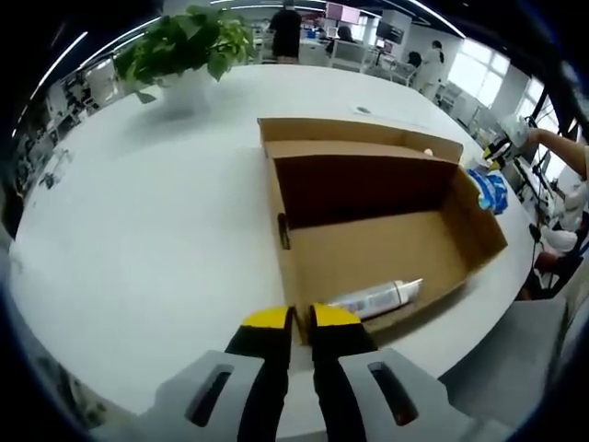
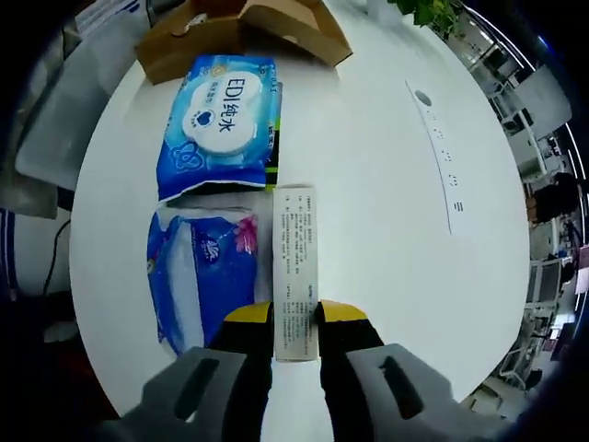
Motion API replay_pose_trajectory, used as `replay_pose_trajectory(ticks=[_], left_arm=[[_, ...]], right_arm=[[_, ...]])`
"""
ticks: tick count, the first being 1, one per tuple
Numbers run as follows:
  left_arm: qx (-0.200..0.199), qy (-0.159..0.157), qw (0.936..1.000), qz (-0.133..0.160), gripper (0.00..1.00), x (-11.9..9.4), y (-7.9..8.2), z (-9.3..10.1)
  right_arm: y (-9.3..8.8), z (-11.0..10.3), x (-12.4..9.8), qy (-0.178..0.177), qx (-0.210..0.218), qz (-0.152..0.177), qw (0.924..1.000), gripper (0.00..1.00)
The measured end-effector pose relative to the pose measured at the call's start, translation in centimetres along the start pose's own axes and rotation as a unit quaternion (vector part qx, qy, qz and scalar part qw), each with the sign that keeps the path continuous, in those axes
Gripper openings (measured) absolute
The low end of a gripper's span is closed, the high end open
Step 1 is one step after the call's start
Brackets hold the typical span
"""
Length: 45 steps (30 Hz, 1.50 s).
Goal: Operate the shoe box by opening the lid, removing the specified soft item, and placing it in the target area until the item is outside and the box remains undamaged.
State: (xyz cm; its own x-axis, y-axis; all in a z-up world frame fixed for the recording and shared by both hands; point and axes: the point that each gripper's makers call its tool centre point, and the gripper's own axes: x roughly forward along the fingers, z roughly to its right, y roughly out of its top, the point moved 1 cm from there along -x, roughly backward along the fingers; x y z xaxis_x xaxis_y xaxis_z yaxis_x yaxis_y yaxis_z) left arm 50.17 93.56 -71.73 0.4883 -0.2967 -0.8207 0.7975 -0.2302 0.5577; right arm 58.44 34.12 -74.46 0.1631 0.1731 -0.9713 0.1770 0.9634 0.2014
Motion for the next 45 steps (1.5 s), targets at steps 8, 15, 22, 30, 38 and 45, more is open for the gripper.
replay_pose_trajectory(ticks=[8,15,22,30,38,45], left_arm=[[0.004,0.002,1.0000,-0.002,0.05,0.0,0.1,0.0],[0.022,0.005,0.9997,0.002,0.07,0.1,0.4,0.1],[0.050,0.001,0.9988,0.003,0.15,0.1,1.2,0.8],[0.079,-0.001,0.9967,0.014,0.18,-0.8,2.4,0.9],[0.118,-0.018,0.9927,0.015,0.19,-1.3,3.1,1.4],[0.175,-0.048,0.9833,-0.009,0.22,-1.2,3.3,2.2]], right_arm=[[-0.1,0.2,0.1,-0.003,-0.002,-0.003,1.0000,0.16],[0.5,0.6,-0.6,-0.021,0.009,0.010,0.9997,0.17],[1.2,0.3,-1.7,-0.032,0.019,0.025,0.9990,0.18],[1.3,-0.3,-3.3,-0.053,0.039,0.037,0.9971,0.21],[2.1,-1.8,-4.9,-0.074,0.072,0.061,0.9928,0.27],[3.7,-3.1,-6.5,-0.099,0.113,0.098,0.9838,0.31]])
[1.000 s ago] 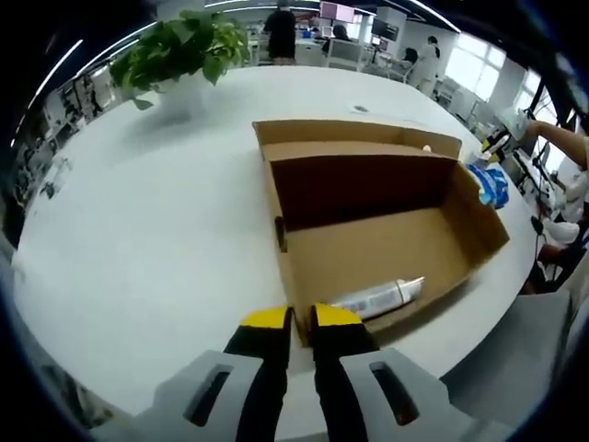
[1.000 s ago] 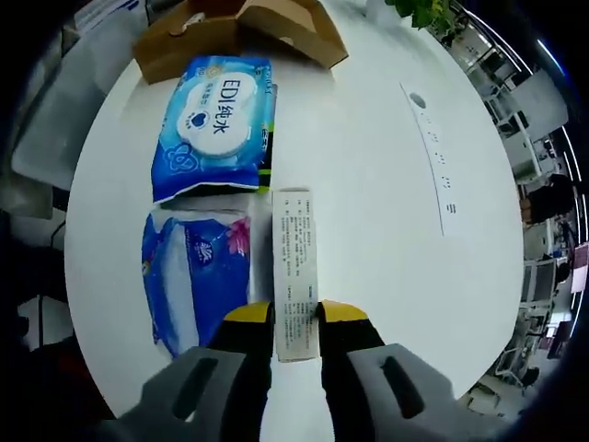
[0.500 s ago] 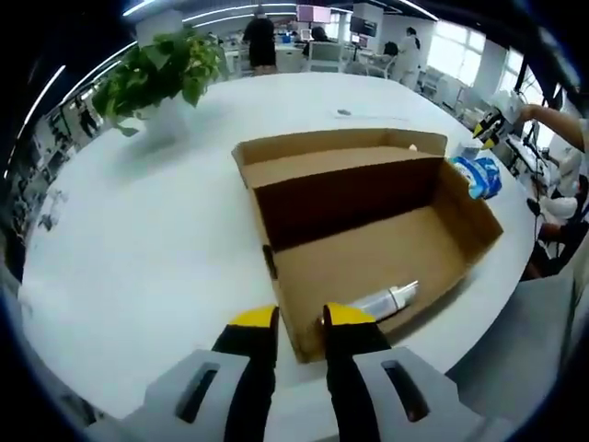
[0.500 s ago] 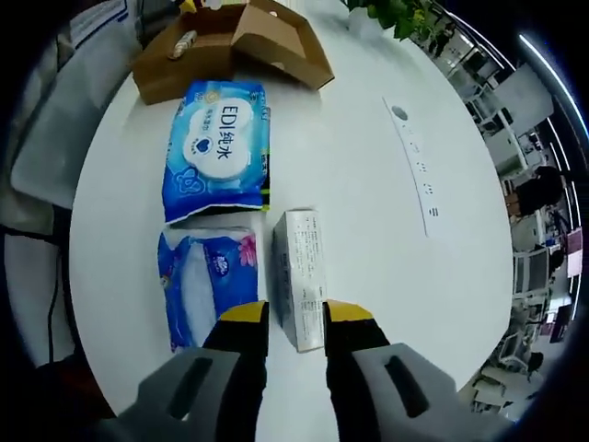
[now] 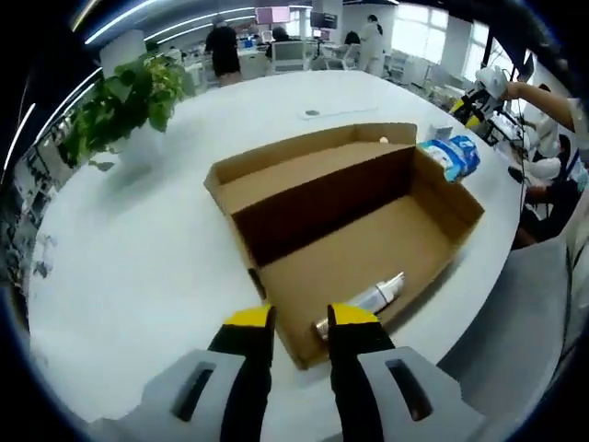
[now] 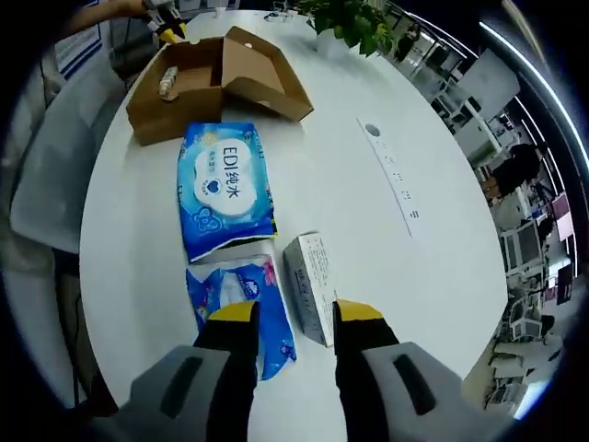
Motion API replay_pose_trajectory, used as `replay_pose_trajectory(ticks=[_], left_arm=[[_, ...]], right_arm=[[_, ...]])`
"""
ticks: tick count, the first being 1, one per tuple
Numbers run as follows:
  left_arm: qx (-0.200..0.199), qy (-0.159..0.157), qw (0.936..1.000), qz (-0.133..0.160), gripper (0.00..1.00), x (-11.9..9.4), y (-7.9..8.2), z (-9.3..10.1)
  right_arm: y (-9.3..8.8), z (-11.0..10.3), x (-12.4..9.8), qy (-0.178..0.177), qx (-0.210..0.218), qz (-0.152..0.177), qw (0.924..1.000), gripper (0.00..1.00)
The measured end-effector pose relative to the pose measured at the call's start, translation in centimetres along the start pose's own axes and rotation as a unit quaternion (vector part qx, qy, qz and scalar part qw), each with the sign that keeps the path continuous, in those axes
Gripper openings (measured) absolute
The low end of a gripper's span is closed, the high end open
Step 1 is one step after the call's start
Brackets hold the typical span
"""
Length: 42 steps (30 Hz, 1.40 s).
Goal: Operate the shoe box by opening the lid, removing the specified soft item, and placing it in the target area until the item is outside and the box remains undamaged.
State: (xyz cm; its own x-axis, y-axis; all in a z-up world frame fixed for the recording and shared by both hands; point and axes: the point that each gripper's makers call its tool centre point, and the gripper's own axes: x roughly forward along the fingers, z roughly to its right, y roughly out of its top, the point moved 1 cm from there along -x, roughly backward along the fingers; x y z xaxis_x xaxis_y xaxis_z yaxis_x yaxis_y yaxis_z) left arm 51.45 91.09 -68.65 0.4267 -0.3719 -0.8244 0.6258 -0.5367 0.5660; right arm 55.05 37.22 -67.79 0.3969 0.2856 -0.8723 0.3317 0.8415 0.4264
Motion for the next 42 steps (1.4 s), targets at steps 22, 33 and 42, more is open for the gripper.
replay_pose_trajectory(ticks=[22,33,42], left_arm=[[0.211,-0.134,0.9628,-0.103,0.34,3.7,0.8,3.5],[0.293,-0.187,0.9246,-0.156,0.40,5.2,0.2,4.7],[0.328,-0.213,0.9025,-0.181,0.41,6.3,-0.3,5.1]], right_arm=[[3.9,-6.5,-4.6,-0.049,0.137,0.119,0.9822,0.63],[5.4,-10.6,-5.9,-0.048,0.204,0.171,0.9626,0.74],[6.2,-13.2,-7.1,-0.046,0.227,0.188,0.9545,0.78]])
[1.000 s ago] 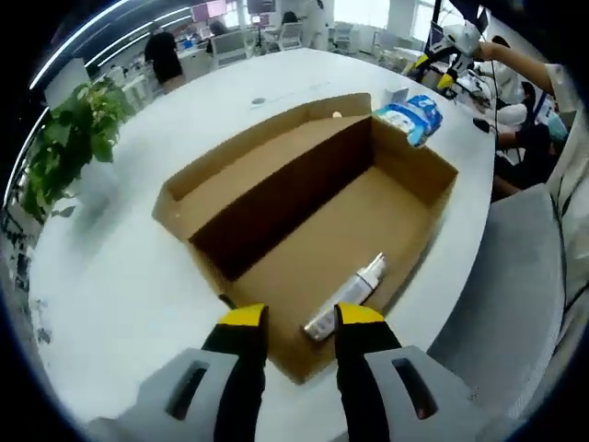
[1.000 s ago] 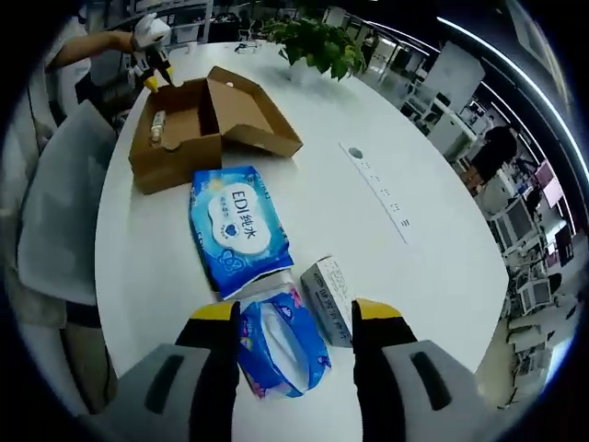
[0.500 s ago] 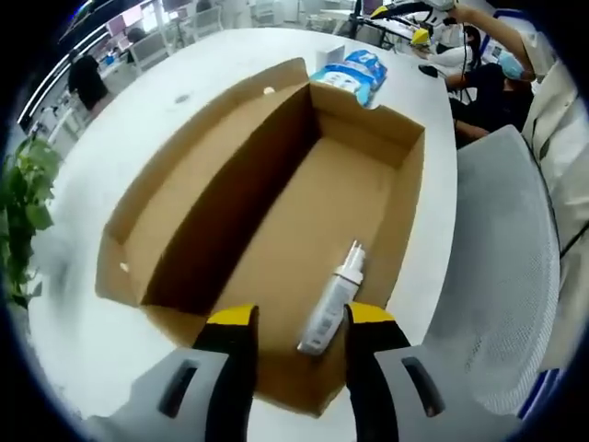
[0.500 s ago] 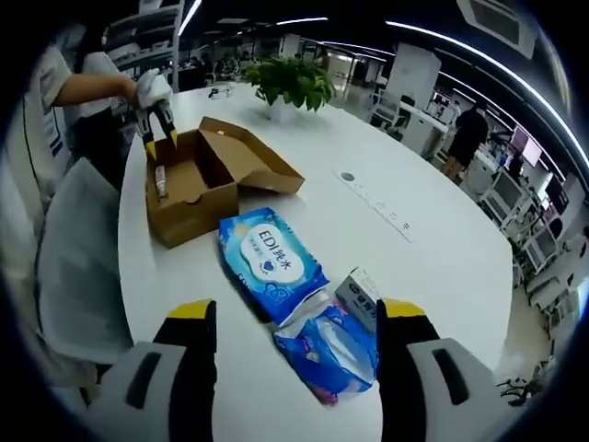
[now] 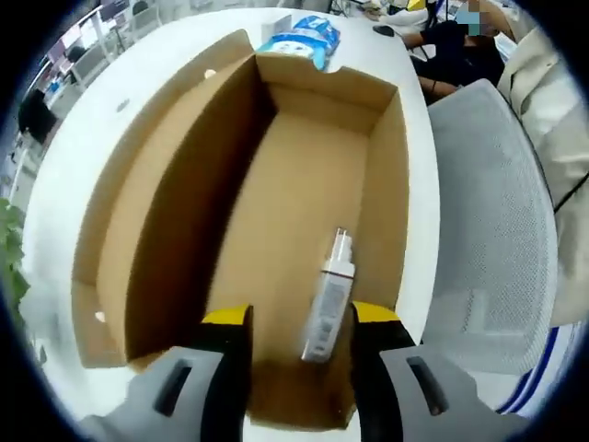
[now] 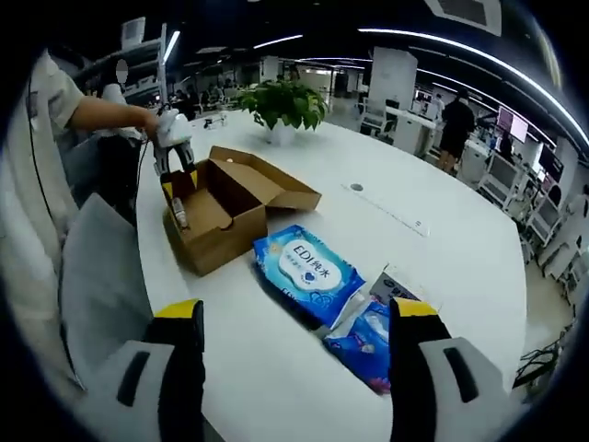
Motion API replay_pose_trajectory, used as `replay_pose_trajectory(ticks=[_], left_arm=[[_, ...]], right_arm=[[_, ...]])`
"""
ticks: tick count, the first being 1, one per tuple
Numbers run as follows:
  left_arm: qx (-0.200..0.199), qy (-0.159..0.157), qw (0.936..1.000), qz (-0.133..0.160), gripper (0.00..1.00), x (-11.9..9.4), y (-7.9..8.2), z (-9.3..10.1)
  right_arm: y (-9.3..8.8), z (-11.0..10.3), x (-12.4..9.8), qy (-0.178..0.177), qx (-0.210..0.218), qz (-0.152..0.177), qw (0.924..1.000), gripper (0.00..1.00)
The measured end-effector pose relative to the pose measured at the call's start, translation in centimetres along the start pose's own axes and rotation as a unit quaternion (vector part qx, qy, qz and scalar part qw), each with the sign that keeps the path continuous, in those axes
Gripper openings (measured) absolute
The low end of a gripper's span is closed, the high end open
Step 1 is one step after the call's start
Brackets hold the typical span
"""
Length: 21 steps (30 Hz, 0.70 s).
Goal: Operate the shoe box by opening the lid, removing the specified soft item, and placing it in the target area until the item is outside and the box remains undamaged.
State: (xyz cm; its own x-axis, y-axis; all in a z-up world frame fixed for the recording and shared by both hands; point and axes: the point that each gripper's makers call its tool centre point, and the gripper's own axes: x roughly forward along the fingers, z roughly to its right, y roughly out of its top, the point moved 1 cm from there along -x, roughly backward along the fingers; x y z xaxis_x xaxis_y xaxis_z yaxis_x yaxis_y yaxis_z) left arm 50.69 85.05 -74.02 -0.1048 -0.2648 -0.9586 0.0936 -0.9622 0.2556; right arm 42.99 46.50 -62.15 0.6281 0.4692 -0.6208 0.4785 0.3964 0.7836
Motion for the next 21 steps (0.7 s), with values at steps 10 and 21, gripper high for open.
replay_pose_trajectory(ticks=[10,21], left_arm=[[0.061,-0.022,0.9971,-0.040,0.40,2.1,-0.4,0.2],[0.067,-0.029,0.9973,-0.010,0.41,2.4,0.4,0.2]], right_arm=[[-1.8,-1.2,-0.7,-0.014,0.030,0.000,0.9995,0.78],[-3.2,-1.5,-0.7,-0.024,0.051,-0.006,0.9984,0.76]])
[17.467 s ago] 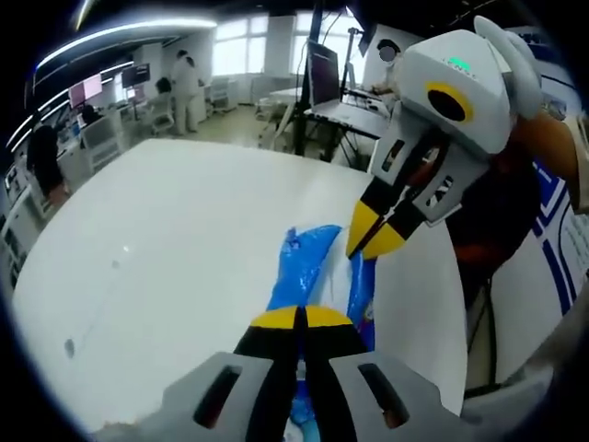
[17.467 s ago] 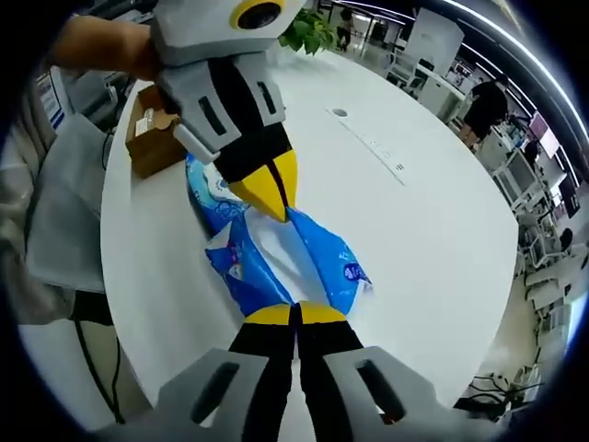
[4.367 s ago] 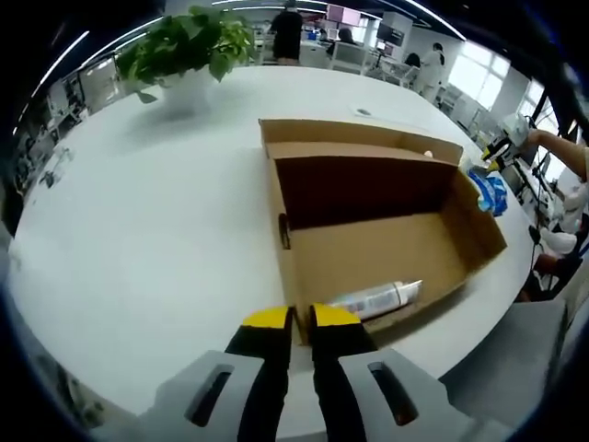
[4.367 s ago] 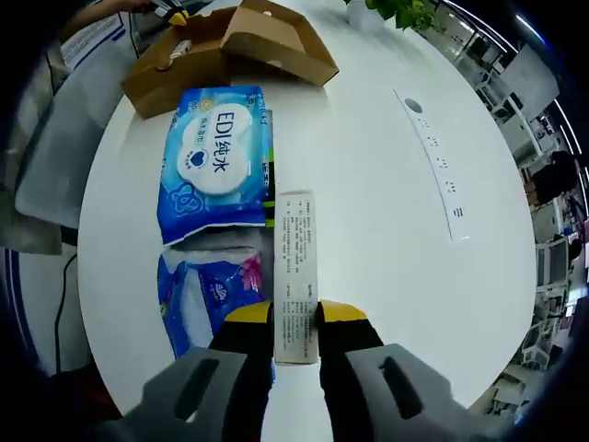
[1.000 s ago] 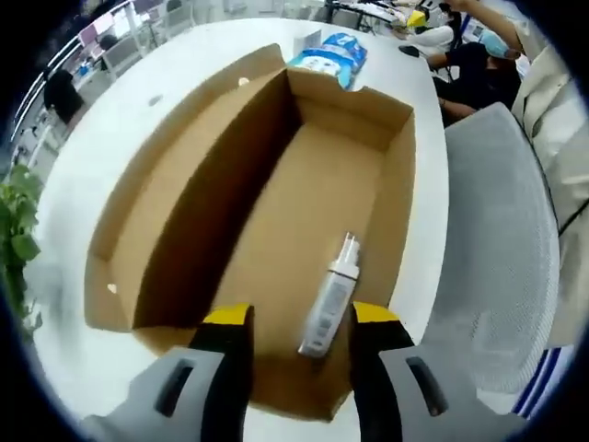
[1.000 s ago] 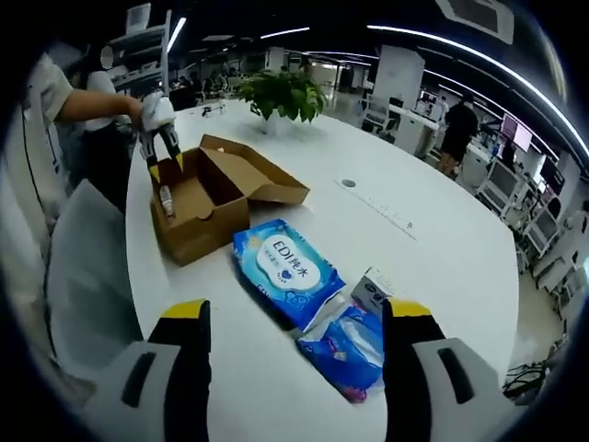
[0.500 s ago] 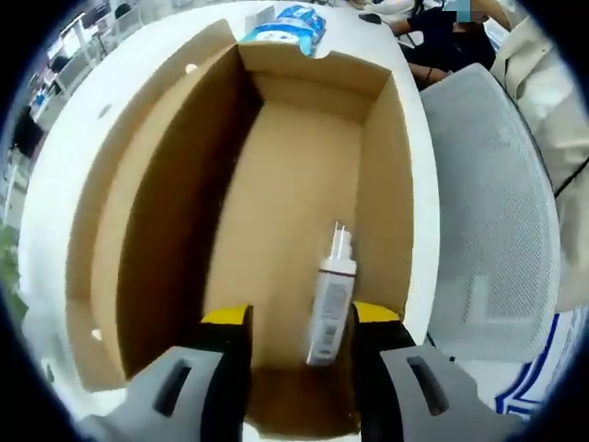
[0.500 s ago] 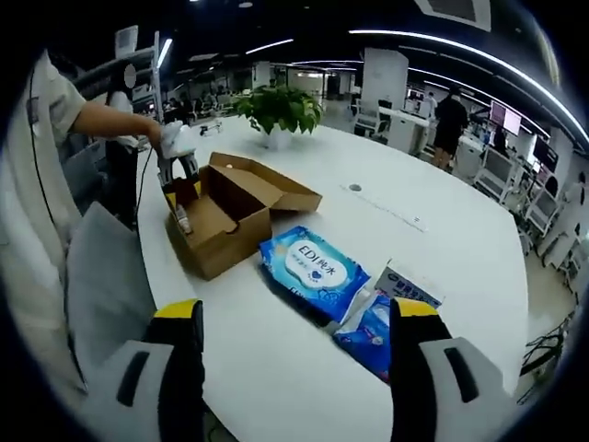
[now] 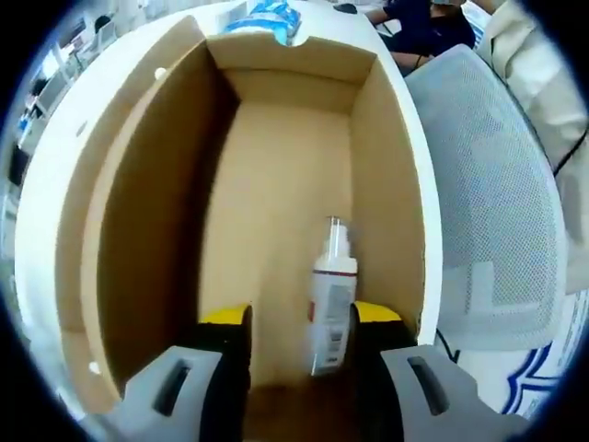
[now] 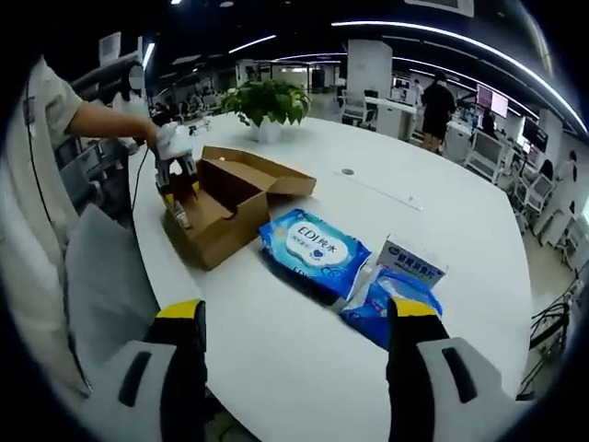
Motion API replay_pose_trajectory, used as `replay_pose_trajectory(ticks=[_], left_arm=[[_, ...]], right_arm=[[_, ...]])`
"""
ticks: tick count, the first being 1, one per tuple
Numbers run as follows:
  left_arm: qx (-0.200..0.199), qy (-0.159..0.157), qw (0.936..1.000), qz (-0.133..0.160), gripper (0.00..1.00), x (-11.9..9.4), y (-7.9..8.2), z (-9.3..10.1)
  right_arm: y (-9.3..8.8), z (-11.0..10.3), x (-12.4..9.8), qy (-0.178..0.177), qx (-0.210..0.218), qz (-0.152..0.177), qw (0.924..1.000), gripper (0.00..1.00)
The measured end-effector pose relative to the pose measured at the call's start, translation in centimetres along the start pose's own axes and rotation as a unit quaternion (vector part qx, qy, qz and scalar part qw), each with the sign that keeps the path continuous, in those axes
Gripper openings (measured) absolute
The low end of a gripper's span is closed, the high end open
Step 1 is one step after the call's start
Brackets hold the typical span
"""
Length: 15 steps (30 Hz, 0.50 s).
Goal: Operate the shoe box by opening the lid, removing the specified soft item, and placing it in the target area until the item is outside and the box remains undamaged.
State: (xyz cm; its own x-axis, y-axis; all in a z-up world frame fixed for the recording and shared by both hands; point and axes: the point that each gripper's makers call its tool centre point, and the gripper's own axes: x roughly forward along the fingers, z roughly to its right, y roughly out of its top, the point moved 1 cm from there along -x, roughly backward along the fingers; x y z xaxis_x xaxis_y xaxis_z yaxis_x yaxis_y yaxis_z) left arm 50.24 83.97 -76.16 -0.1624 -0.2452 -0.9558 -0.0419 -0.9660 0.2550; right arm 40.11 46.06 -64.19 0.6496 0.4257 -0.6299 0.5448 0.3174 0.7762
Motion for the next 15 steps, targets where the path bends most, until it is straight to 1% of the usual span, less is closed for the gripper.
replay_pose_trajectory(ticks=[2,5,7,11,13,15], left_arm=[[-0.001,0.005,1.0000,0.006,0.39,-0.1,0.1,-0.2],[-0.008,0.022,0.9996,0.014,0.37,-0.3,0.3,-0.9],[-0.007,0.027,0.9995,0.016,0.36,-0.4,0.4,-1.1],[0.013,0.022,0.9996,0.010,0.34,-0.3,0.6,-0.9],[0.027,0.016,0.9995,0.001,0.34,-0.2,0.5,-0.7],[0.035,0.008,0.9993,-0.002,0.34,0.0,0.5,-0.3]], right_arm=[[-0.1,0.0,0.0,0.000,0.002,0.000,1.0000,0.76],[-0.2,-0.1,0.1,0.001,0.004,-0.001,1.0000,0.75],[-0.2,-0.2,0.2,0.002,0.003,-0.002,1.0000,0.75],[0.0,-0.2,0.3,0.004,0.003,-0.001,1.0000,0.75],[0.0,-0.2,0.4,0.004,0.003,-0.001,1.0000,0.75],[0.0,-0.2,0.4,0.005,0.003,-0.001,1.0000,0.75]])
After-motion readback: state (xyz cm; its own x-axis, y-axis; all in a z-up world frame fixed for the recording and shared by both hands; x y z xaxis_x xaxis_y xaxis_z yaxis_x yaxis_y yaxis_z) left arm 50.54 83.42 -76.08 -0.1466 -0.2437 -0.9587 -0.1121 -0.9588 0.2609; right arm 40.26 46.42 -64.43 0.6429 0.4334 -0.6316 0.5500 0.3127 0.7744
